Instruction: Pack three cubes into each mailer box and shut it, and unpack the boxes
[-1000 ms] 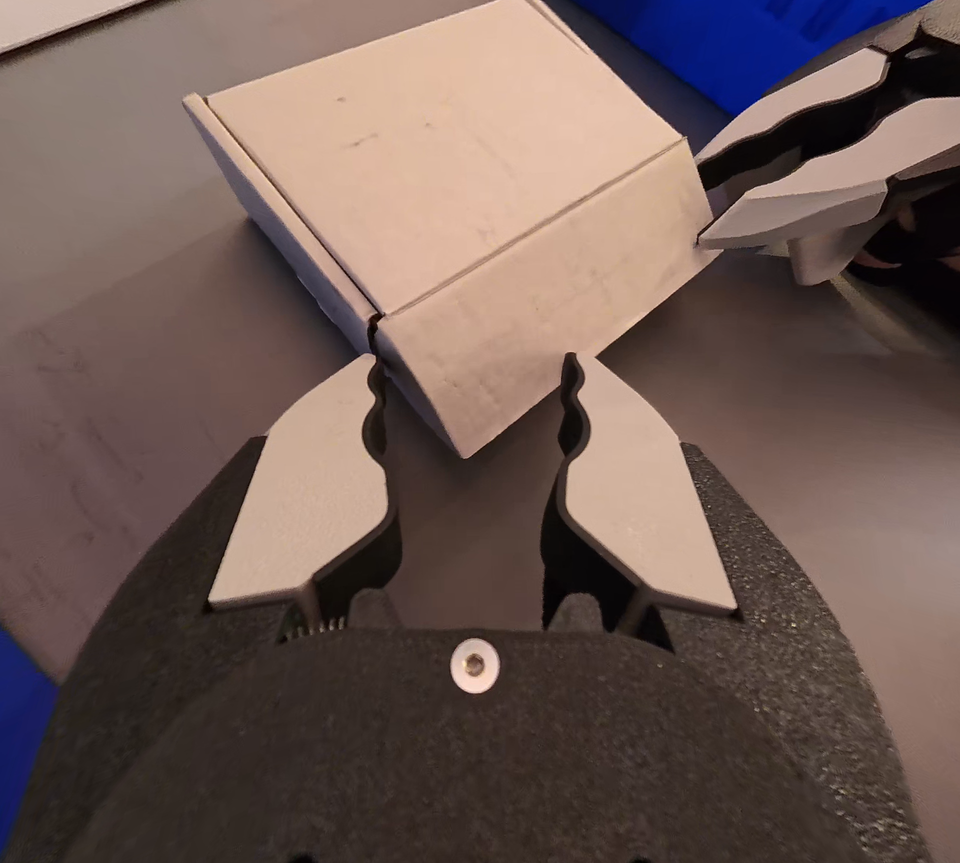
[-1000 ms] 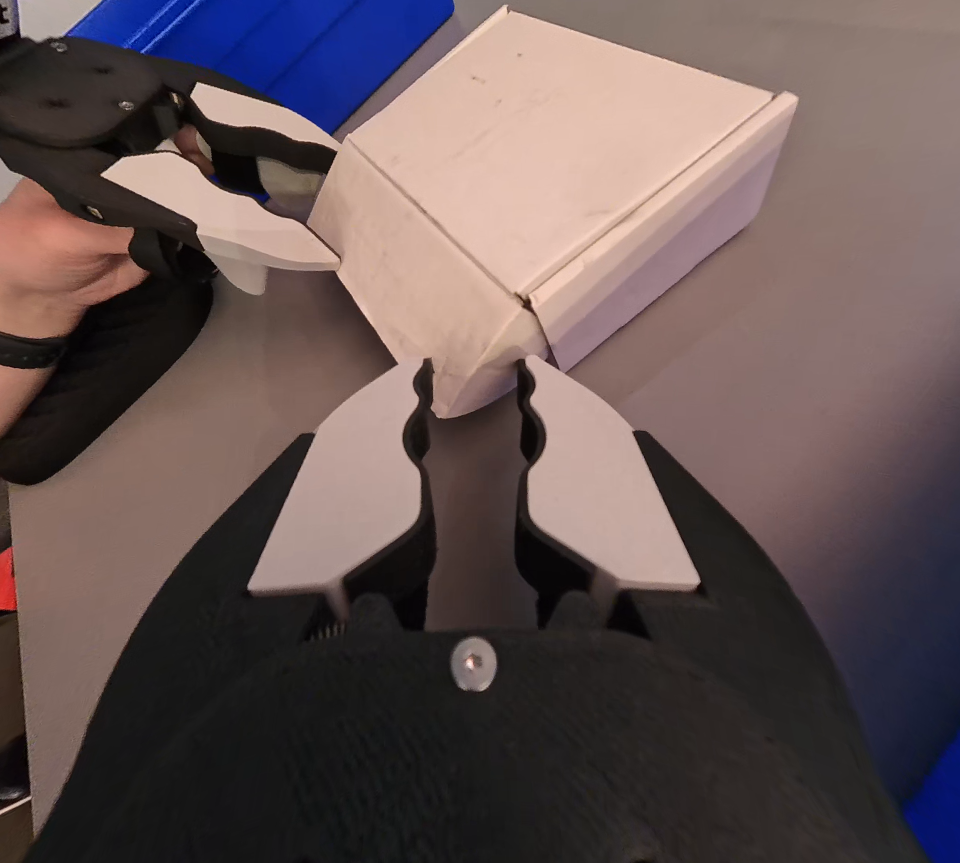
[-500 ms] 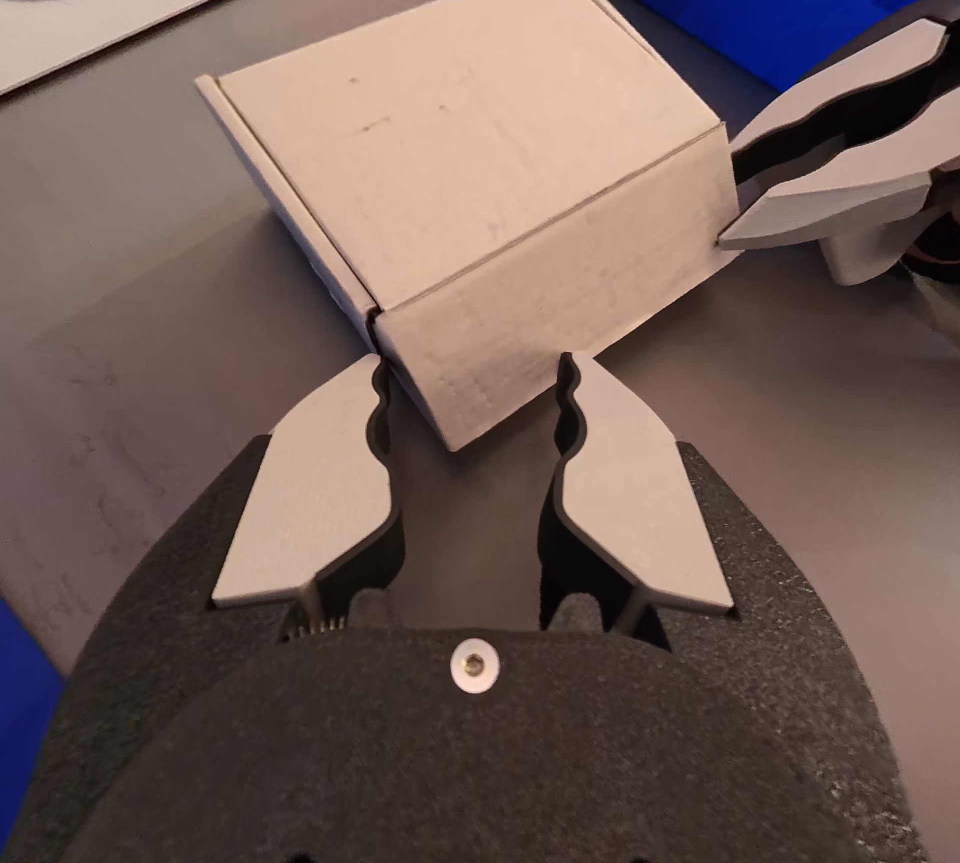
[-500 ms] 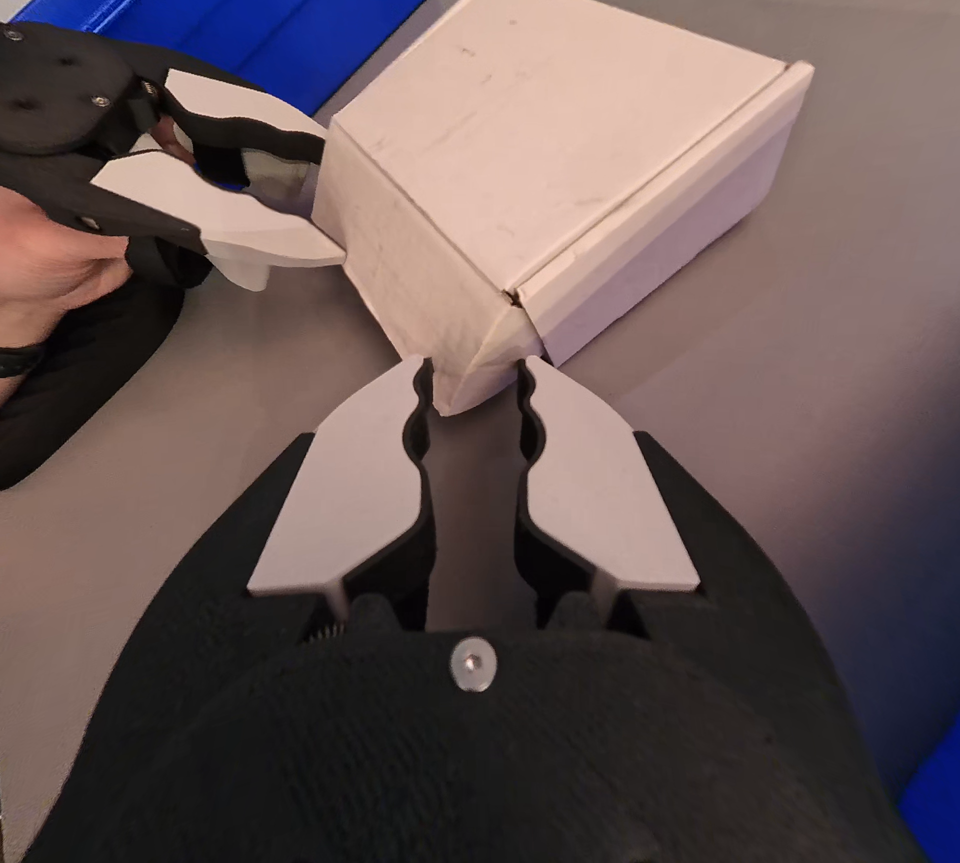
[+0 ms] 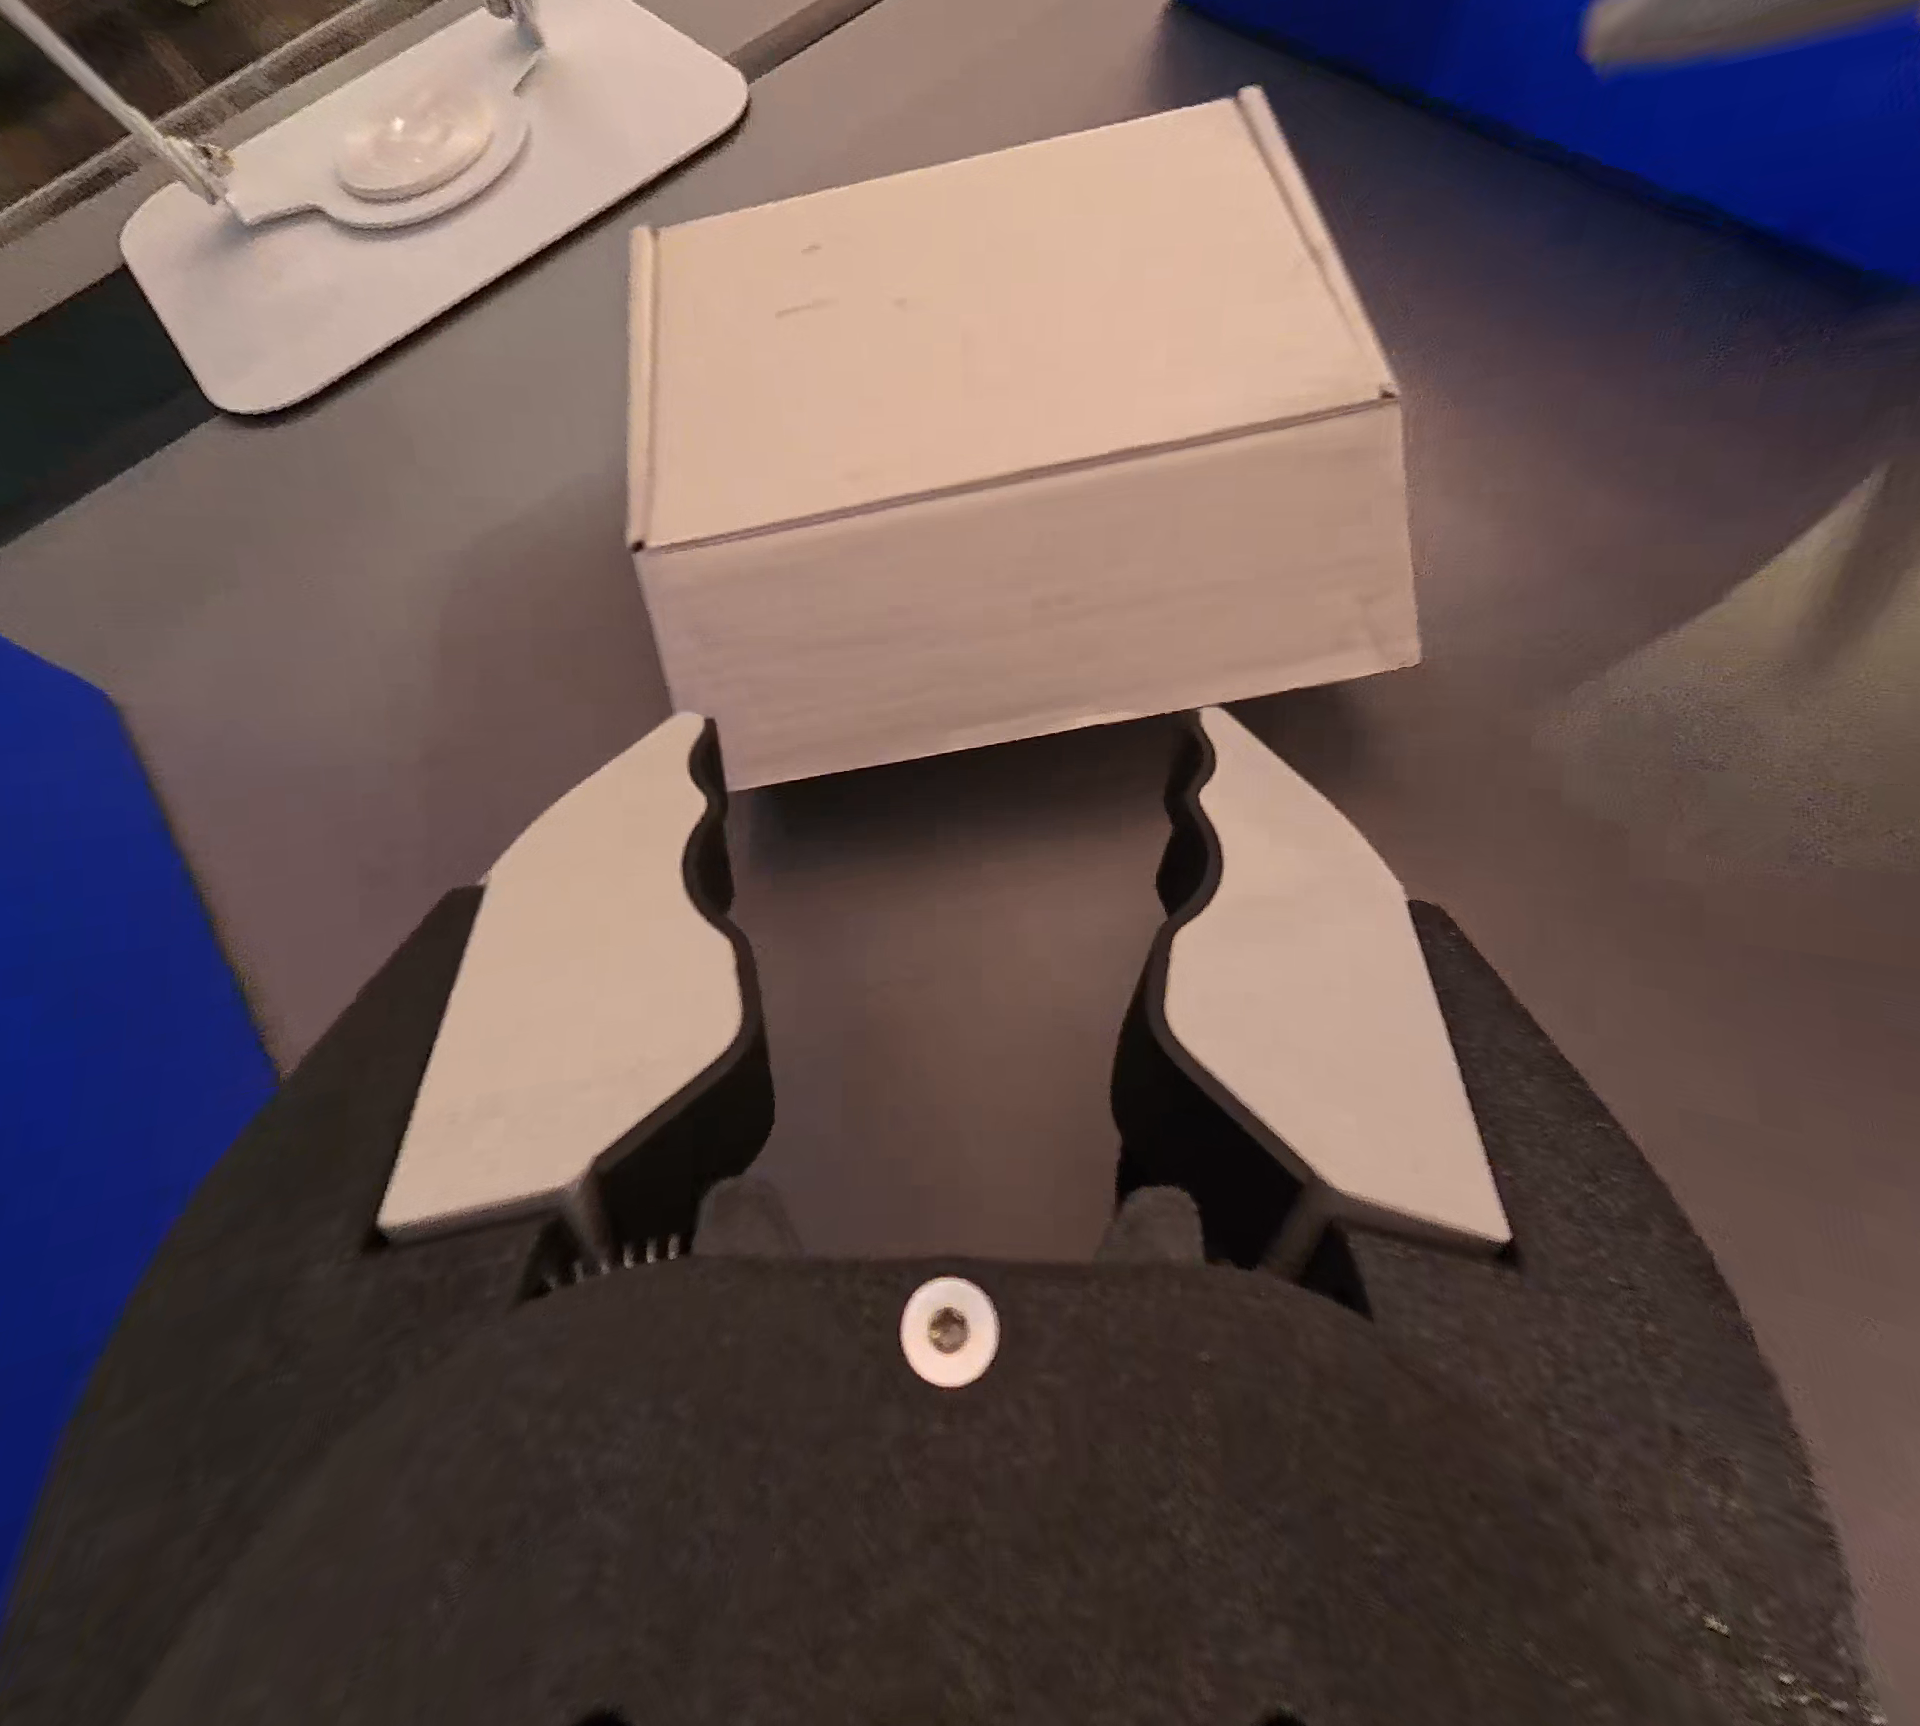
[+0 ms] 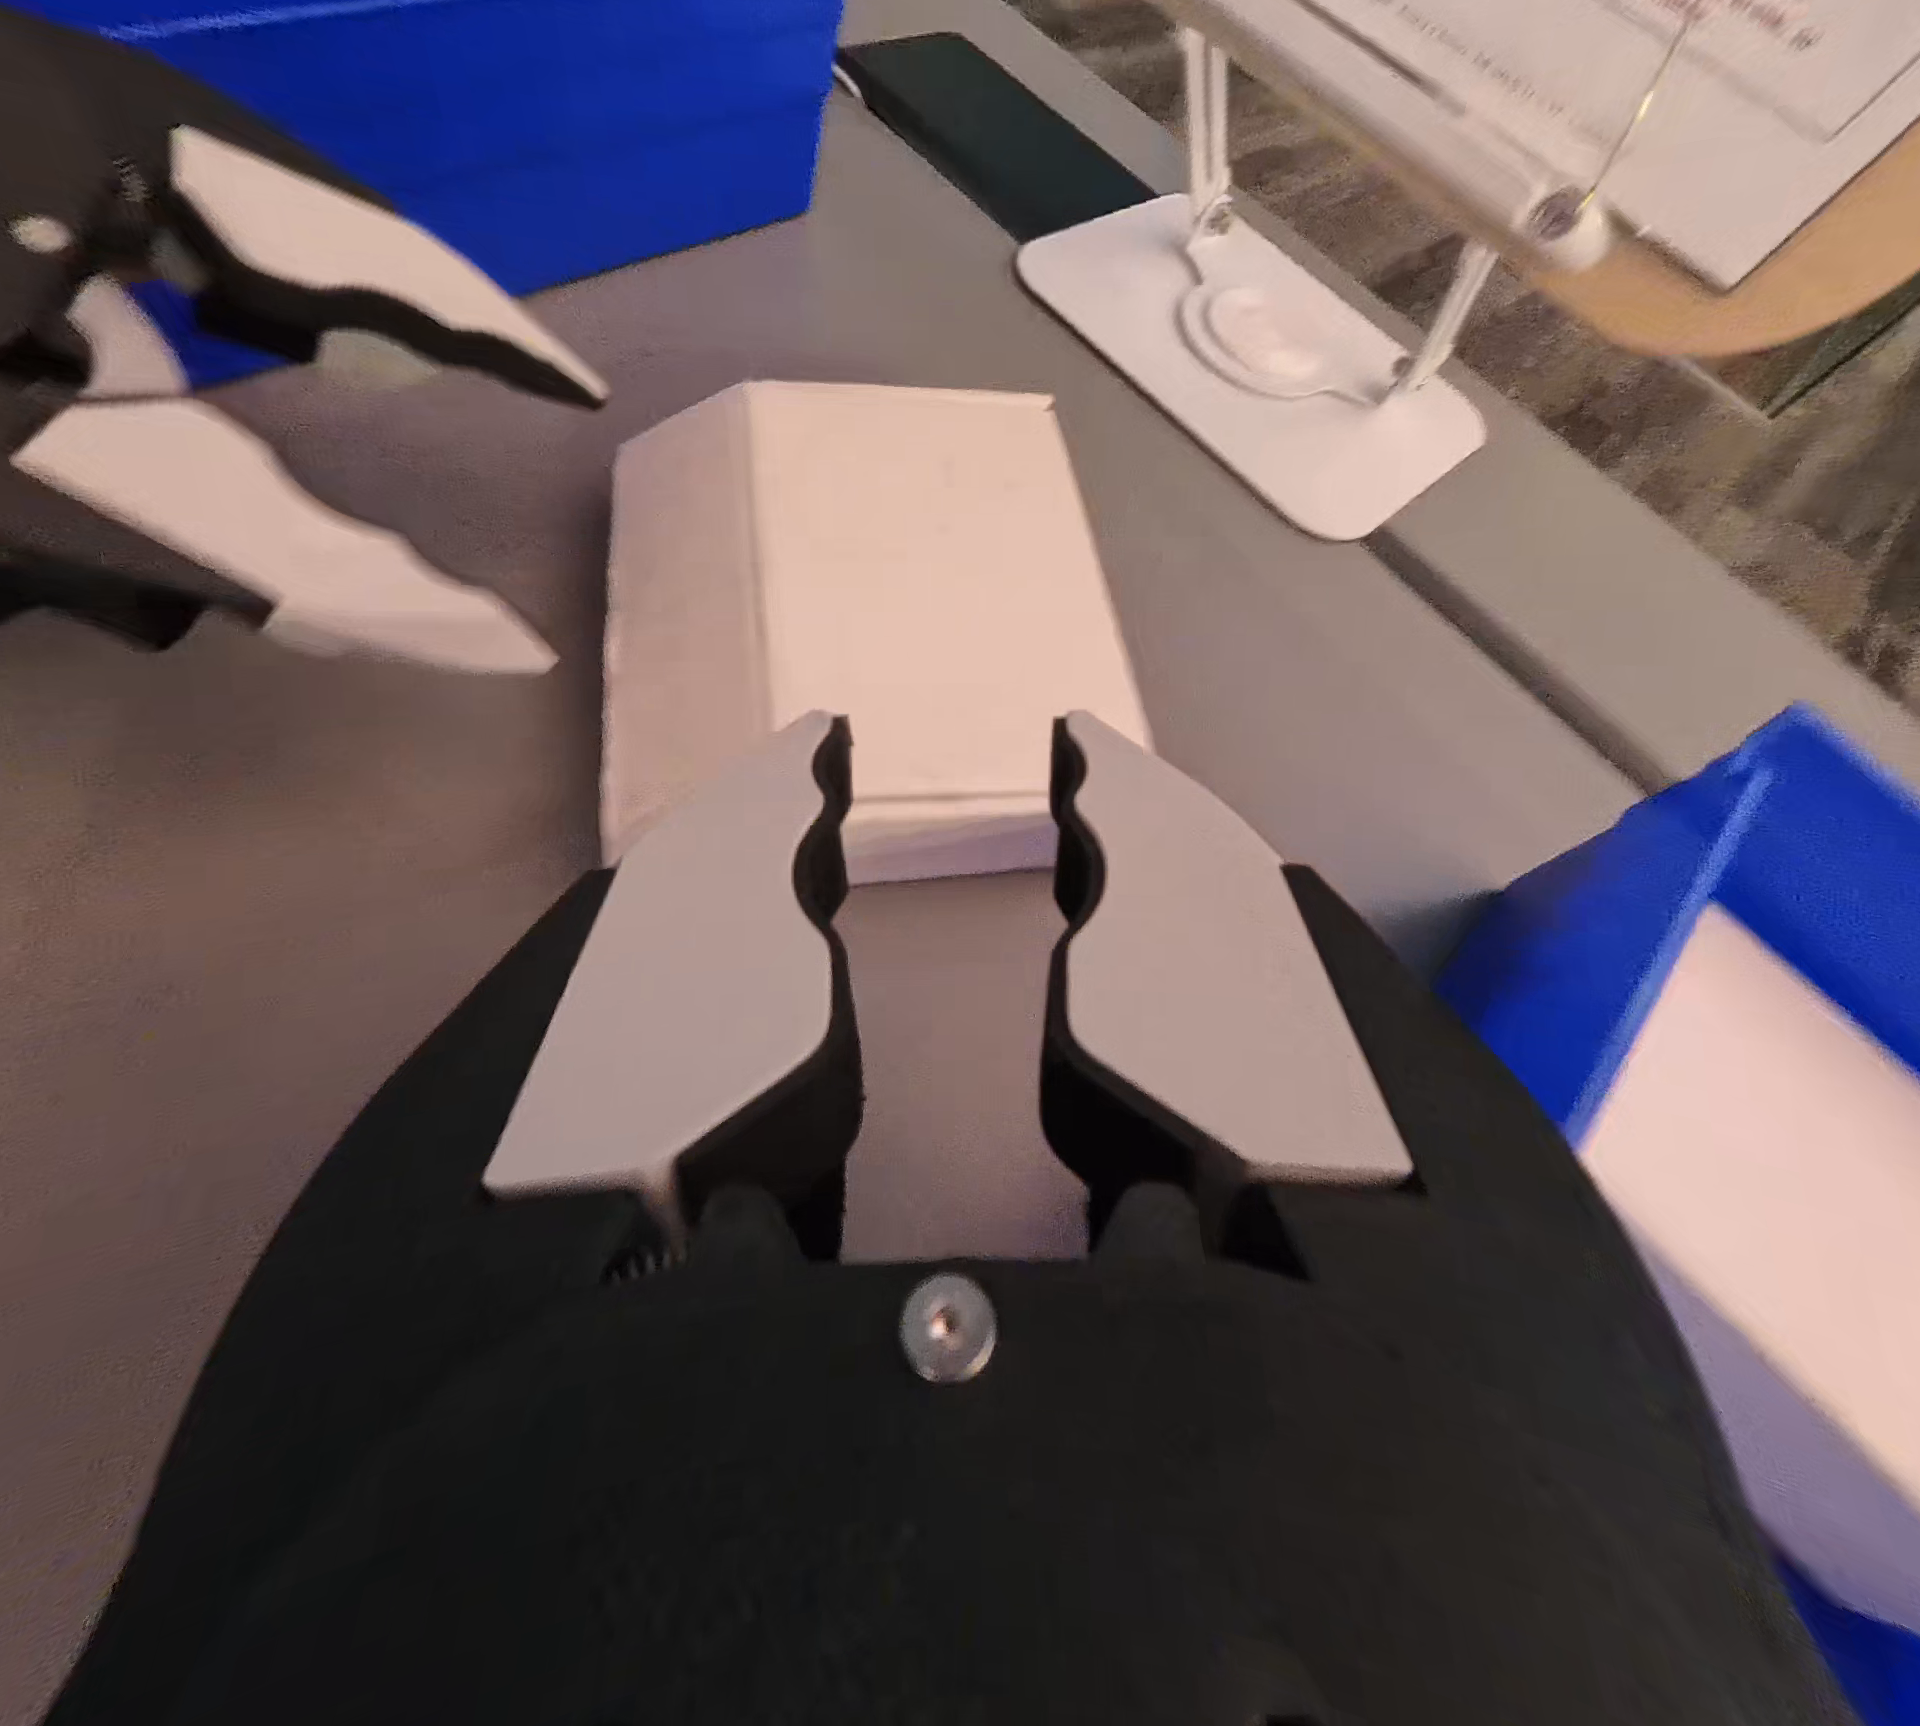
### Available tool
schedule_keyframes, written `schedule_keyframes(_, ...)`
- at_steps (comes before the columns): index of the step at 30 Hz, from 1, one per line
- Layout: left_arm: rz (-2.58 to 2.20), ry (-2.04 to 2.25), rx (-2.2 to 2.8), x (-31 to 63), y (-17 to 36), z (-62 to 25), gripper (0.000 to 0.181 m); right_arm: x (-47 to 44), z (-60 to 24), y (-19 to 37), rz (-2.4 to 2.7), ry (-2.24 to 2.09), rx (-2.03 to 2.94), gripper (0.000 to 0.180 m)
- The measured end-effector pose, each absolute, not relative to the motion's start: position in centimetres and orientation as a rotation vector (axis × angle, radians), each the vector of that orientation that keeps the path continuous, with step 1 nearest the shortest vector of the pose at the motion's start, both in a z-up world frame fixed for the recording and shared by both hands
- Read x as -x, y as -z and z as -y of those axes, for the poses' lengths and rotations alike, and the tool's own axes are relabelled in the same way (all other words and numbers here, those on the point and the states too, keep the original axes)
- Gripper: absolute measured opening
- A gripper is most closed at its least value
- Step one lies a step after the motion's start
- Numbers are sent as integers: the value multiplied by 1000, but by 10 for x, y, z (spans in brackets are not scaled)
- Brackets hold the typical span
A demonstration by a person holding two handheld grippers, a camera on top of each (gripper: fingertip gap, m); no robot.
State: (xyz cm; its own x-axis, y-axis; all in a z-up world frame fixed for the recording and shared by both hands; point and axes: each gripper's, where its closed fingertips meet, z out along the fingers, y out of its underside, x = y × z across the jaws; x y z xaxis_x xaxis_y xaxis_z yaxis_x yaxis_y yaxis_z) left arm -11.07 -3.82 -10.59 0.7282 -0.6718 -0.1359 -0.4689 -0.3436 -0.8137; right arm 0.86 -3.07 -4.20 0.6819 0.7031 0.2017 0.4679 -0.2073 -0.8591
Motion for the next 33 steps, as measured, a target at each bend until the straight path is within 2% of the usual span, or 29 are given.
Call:
schedule_keyframes(1, -868, 288, 2018, 107, 107, 40, 82, -9, 19, 38, 952, -231, 1874, 40)
schedule_keyframes(6, -877, 362, 2064, 94, 117, 43, 87, 19, -16, 43, 984, -154, 2140, 40)
schedule_keyframes(10, -853, 346, 2062, 95, 119, 38, 95, -8, -74, 49, 976, 257, 2142, 35)
schedule_keyframes(13, -843, 315, 2070, 96, 123, 32, 99, -31, -98, 77, 998, 421, 2233, 24)
schedule_keyframes(15, -848, 298, 2076, 96, 125, 28, 99, -29, -100, 102, 1055, 346, 2294, 16)
schedule_keyframes(19, -888, 272, 2077, 100, 126, 23, 98, -13, -81, 114, 1115, 142, 2348, 1)
schedule_keyframes(27, -954, 485, 2074, 104, 120, 36, 115, -7, -20, 111, 1292, -39, 2438, 1)
schedule_keyframes(33, -1102, 537, 2043, 116, 120, 76, 108, -15, 49, 123, 1409, -211, 2638, 1)
